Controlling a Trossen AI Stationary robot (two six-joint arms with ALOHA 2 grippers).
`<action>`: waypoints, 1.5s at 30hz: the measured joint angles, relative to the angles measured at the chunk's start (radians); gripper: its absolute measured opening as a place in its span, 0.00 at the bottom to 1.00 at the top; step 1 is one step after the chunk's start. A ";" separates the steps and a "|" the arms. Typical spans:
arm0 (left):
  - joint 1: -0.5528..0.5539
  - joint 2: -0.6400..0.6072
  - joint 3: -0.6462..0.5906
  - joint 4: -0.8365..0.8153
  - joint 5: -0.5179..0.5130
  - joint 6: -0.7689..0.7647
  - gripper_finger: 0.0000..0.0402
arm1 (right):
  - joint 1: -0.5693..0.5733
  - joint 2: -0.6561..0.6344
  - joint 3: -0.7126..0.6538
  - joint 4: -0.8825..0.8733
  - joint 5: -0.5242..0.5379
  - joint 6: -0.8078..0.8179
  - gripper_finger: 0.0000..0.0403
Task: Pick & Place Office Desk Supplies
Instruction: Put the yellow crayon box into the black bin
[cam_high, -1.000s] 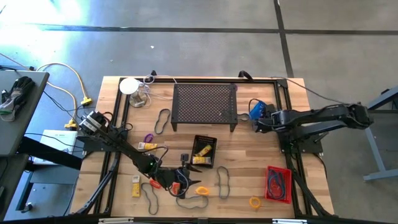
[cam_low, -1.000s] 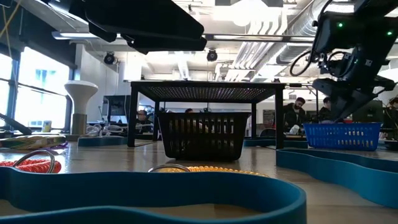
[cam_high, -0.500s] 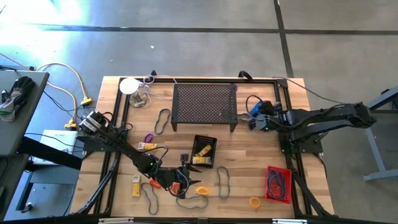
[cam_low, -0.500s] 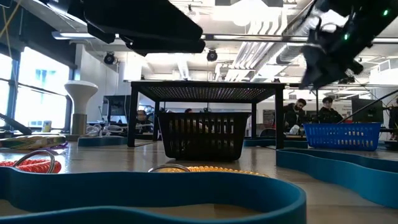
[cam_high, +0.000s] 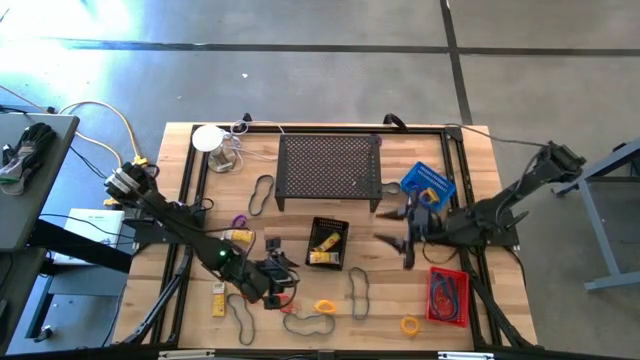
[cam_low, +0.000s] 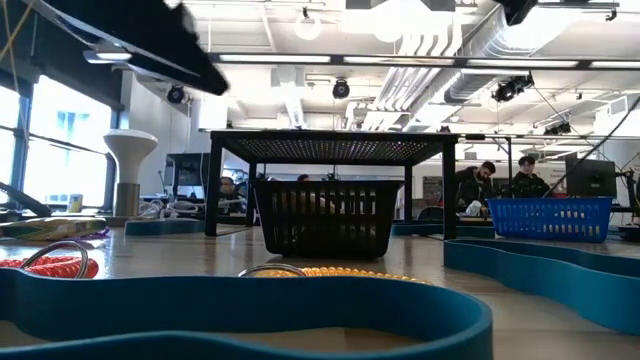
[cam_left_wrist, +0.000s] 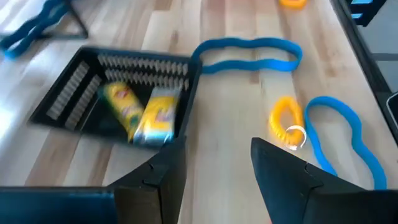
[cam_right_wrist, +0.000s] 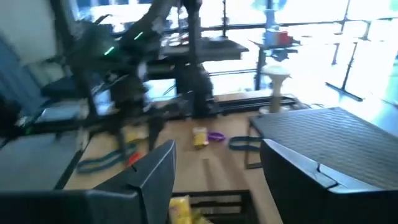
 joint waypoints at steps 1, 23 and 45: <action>-0.003 -0.020 0.000 -0.049 -0.003 -0.040 0.42 | 0.019 0.023 0.000 0.023 0.000 -0.006 0.55; 0.231 -0.108 0.000 -0.886 0.227 -0.833 0.42 | 0.069 0.337 -0.001 0.485 -0.283 0.026 0.55; 0.193 0.009 0.000 -0.891 0.288 -0.117 0.42 | 0.069 0.337 -0.001 0.477 -0.340 0.026 0.55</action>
